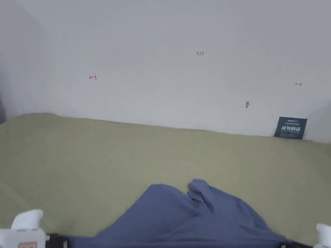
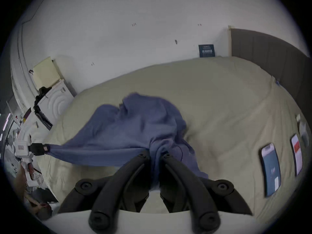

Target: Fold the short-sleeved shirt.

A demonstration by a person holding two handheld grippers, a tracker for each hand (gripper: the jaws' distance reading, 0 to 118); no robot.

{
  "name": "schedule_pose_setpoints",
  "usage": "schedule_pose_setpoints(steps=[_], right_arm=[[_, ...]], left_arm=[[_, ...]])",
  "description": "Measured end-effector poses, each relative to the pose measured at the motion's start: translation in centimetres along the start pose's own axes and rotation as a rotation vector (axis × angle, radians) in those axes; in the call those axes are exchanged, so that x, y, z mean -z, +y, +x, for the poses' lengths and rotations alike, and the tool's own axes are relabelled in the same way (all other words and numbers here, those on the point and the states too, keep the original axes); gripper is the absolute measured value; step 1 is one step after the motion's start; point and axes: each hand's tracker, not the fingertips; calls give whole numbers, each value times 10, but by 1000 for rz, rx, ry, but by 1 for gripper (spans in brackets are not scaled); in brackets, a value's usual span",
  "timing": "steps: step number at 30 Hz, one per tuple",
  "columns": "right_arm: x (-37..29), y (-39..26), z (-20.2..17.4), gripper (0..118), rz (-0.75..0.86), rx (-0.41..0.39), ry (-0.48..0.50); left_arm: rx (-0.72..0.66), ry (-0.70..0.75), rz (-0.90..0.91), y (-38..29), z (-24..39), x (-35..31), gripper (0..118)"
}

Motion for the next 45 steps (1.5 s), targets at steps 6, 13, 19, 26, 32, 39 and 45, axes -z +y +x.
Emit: schedule_pose_setpoints(steps=[6, 13, 19, 26, 32, 39, 45], right_arm=[[-19, -59, 8, 9, -76, 22, -21], [-39, -80, 3, 27, -33, -12, -2], [-87, -55, -19, 89, 190, -110, 36], [-123, -39, -51, 51, 243, -209, -43], [-115, -48, -51, 0, 122, -222, -39], [-110, -61, -47, 0, 110, -195, -29], [-109, -55, -43, 0, 103, -197, -3]], left_arm=[[-51, 27, -88, -66, -7, -5, 3], [-126, 18, -61, -101, -9, -23, 33], [126, -36, 246, -77, -4, -65, 96], [302, 112, 286, -66, 53, -95, 10], [255, 111, 228, -69, 50, -84, 0], [285, 78, 110, -61, 32, -69, 48], [315, 90, -114, -72, 20, -10, 107]])
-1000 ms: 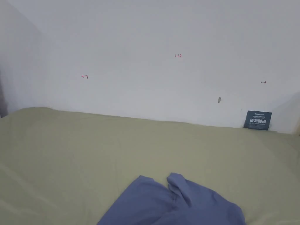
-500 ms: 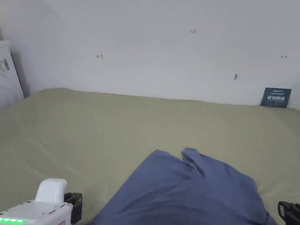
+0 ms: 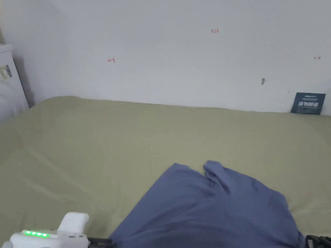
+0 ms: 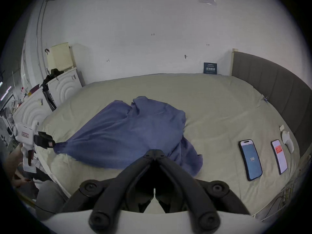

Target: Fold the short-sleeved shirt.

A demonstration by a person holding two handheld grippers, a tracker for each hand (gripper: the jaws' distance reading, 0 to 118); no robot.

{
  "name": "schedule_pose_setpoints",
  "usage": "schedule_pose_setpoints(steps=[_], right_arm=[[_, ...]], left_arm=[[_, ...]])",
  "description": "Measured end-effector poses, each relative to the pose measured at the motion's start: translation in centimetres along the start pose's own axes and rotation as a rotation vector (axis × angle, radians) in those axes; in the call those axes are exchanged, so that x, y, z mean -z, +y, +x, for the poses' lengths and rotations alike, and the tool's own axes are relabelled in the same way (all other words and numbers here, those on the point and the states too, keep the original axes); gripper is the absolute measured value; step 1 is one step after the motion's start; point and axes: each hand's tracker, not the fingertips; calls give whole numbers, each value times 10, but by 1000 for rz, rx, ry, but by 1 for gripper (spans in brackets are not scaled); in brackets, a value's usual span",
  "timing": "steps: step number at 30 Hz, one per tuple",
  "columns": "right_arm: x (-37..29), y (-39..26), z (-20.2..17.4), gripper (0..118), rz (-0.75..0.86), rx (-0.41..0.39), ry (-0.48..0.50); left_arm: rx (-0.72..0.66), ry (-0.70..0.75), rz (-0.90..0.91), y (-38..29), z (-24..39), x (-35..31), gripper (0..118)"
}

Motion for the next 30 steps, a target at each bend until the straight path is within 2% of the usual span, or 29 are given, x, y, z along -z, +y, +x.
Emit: schedule_pose_setpoints(steps=[1, 2, 3, 4, 5, 6, 7, 9, 10, 11, 12, 13, 14, 15, 17, 19, 21, 23, 28, 30], right_arm=[[1, 0, 0, 0, -3, -3, 1], [3, 2, 0, 0, -10, -8, 5], [5, 4, 0, 0, -17, -12, 7], [7, 7, 1, 0, -25, -17, 10], [13, 8, 5, 0, -32, -28, 11], [16, 11, 6, 0, -36, -38, 14], [23, 18, 8, 0, -46, -50, 25], [42, 37, 8, 0, -72, -75, 39], [57, 51, 10, 2, -83, -90, 57], [74, 66, 13, 10, -91, -101, 77], [95, 83, 18, 40, -101, -120, 79], [116, 98, 23, 77, -125, -145, 88], [141, 118, 27, 108, -177, -160, 122], [166, 135, 30, 117, -250, -168, 144], [219, 159, 46, 108, -368, -136, 152], [266, 178, 48, 108, -407, -134, 28], [310, 186, 56, 108, -465, -160, -2], [347, 187, 56, 108, -529, -217, 12], [386, 161, 52, 107, -626, -261, 32], [389, 149, 50, 97, -649, -288, 0]], left_arm=[[18, 26, -40, -4, 0, 11, 104], [29, 44, -85, -10, -5, 22, 94], [31, 65, -103, -15, -6, 27, 57], [30, 81, -57, -21, -5, 27, 47], [27, 111, 16, -23, -1, 15, 30], [-1, 54, 64, -22, 4, 3, 5], [-19, -7, 75, -23, 4, -2, 5], [-12, 11, 69, -26, 10, -7, 5], [7, 9, 72, -21, 5, -4, 5], [16, 4, 64, -21, 5, -4, 5], [19, 1, 63, -21, 4, -5, 5], [20, -7, 57, -22, 2, -5, 5], [13, -8, 53, -16, 4, -4, 5], [6, -7, 52, -16, 2, -4, 5], [-21, -9, 42, -16, -3, -1, 5], [-65, -24, 38, -15, -7, 4, 5], [-85, -22, 27, -17, -9, 7, 5], [-94, -25, 25, -16, -10, 9, 5], [-95, -23, 41, -21, -8, 12, 5], [-94, -21, 55, -16, 3, 11, 5]])
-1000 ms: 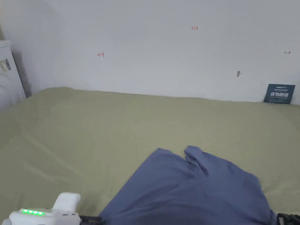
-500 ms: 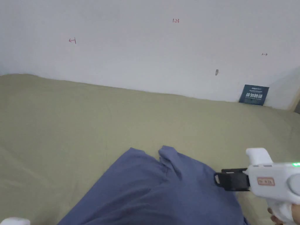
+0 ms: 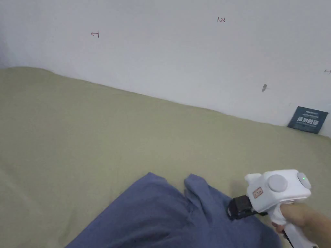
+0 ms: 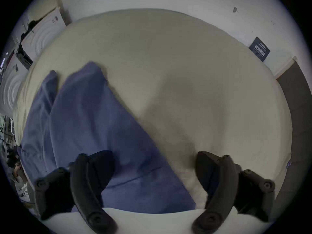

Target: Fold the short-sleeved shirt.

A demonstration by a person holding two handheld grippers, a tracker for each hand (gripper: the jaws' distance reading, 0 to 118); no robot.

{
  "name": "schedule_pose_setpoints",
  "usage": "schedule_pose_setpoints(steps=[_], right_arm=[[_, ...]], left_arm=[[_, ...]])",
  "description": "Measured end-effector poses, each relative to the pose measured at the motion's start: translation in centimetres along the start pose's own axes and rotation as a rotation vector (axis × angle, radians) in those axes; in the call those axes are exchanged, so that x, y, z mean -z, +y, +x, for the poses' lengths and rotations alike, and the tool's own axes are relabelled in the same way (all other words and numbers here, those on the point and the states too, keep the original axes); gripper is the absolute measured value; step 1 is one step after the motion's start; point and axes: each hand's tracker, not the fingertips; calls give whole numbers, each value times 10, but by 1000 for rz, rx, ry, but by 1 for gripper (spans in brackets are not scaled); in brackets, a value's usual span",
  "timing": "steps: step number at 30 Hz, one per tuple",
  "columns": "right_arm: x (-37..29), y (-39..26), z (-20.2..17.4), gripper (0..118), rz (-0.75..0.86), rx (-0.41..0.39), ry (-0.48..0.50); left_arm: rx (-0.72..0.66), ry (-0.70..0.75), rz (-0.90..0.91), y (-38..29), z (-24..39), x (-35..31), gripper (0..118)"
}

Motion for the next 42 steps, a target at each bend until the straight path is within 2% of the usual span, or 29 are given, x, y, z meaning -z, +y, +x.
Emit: schedule_pose_setpoints(steps=[1, 2, 3, 4, 5, 7, 8, 11, 14, 18, 19, 21, 25, 31, 34, 37, 39, 42], right_arm=[[-2, -3, 1, 93, 24, 36, 28], [-13, -9, -3, 84, 64, 88, 23], [-21, -11, -3, 54, 78, 114, 39], [-30, -14, -3, 10, 102, 130, 67], [-38, -17, -4, 2, 128, 113, 87], [-54, -23, -10, 1, 175, 72, 25], [-66, -26, -10, 1, 186, 61, 63], [-116, -33, -13, 1, 351, 77, 35], [-167, -43, -8, 1, 495, 131, 55], [-234, -52, -6, 1, 594, 121, 55], [-254, -53, -9, 1, 622, 139, 16], [-281, -54, -6, 1, 676, 124, -8], [-329, -49, -1, 1, 792, 150, -54], [-381, -19, 16, 1, 860, 185, -132], [-398, 0, 29, 1, 909, 223, -116], [-412, 27, 37, 1, 977, 227, -192], [-419, 39, 34, 1, 1006, 231, -185], [-429, 64, 36, 1, 1019, 245, -197]], left_arm=[[6, 10, 28, -1, 2, 0, 5], [4, 7, 50, -2, 2, 0, 5], [-7, 4, 58, -2, 2, -1, 5], [-30, -7, 62, 3, 8, -3, 5], [-42, -12, 69, 4, 10, -4, 5], [-40, -20, 76, 6, 13, -7, 5], [-37, -17, 87, 14, 19, -13, 5], [-63, -54, 134, 26, 22, -27, 5], [-57, -61, 187, 39, 13, -35, 5], [-3, -68, 267, 69, -6, -53, 5], [4, -71, 277, 82, -6, -60, 5], [32, -69, 316, 106, -6, -71, 5], [82, -67, 373, 167, -2, -92, 5], [172, -5, 440, 269, -1, -109, 5], [156, 14, 460, 317, 16, -116, 5], [181, 54, 534, 359, 40, -133, 5], [196, 112, 592, 382, 49, -138, 5], [176, 117, 592, 413, 54, -140, 5]])
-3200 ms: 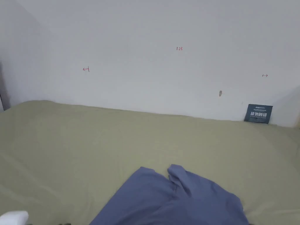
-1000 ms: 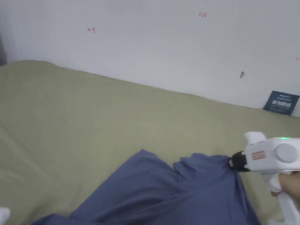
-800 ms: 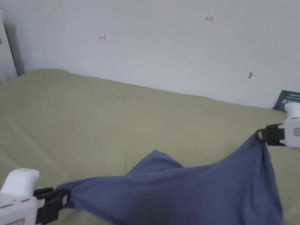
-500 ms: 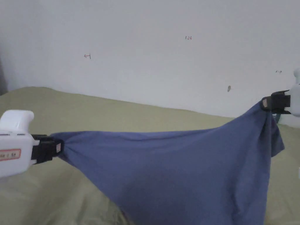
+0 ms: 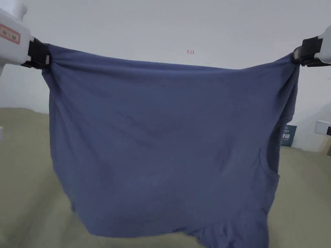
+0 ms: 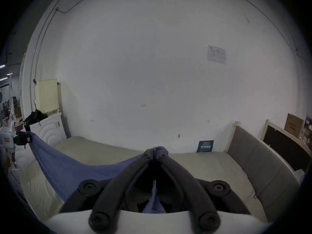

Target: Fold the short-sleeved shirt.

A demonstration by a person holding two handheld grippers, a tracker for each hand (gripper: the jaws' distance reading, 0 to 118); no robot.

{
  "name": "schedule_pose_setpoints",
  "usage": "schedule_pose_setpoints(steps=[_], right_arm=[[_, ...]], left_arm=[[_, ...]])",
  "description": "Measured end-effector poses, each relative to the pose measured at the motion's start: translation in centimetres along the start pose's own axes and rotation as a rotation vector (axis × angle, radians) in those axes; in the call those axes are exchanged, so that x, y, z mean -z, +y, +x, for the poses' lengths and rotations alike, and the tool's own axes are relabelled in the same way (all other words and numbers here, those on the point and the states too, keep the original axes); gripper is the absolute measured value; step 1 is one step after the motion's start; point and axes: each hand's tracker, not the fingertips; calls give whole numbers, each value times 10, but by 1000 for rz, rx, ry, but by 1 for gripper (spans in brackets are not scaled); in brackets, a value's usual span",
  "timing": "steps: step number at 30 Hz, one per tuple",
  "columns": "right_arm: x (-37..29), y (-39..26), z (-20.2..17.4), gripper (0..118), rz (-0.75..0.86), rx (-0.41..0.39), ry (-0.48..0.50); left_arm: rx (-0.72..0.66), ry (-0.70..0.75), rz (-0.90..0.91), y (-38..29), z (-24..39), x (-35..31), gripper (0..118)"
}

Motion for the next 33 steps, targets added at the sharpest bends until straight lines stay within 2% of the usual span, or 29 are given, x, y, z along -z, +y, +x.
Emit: schedule_pose_setpoints(steps=[7, 8, 13, 14, 18, 23, 27, 31, 33], right_arm=[[18, 43, -20, 1, 146, 10, -56], [18, 48, -21, 1, 160, 22, -35], [13, 60, -26, 1, 173, 7, -38], [10, 59, -27, 1, 173, 6, -32], [2, 50, -29, 1, 135, -8, -19], [-35, 11, -42, 1, 73, -67, 16], [-47, -22, -33, 1, 15, -83, 54], [-81, -86, -23, 1, -56, -31, 79], [-93, -117, -14, 1, -112, -5, 80]], left_arm=[[-15, 52, 42, 53, -24, 58, 5], [-19, 52, 43, 59, -25, 61, 5], [-32, 73, 67, 71, -35, 64, 5], [-34, 72, 74, 60, -17, 48, 5], [-2, 74, 49, 52, -15, 42, 5], [1, 36, 21, 18, -16, 24, 5], [22, -3, -36, -16, -19, 10, 5], [-42, -68, -99, -79, -20, -17, 5], [-27, -64, -133, -111, -19, -30, 5]])
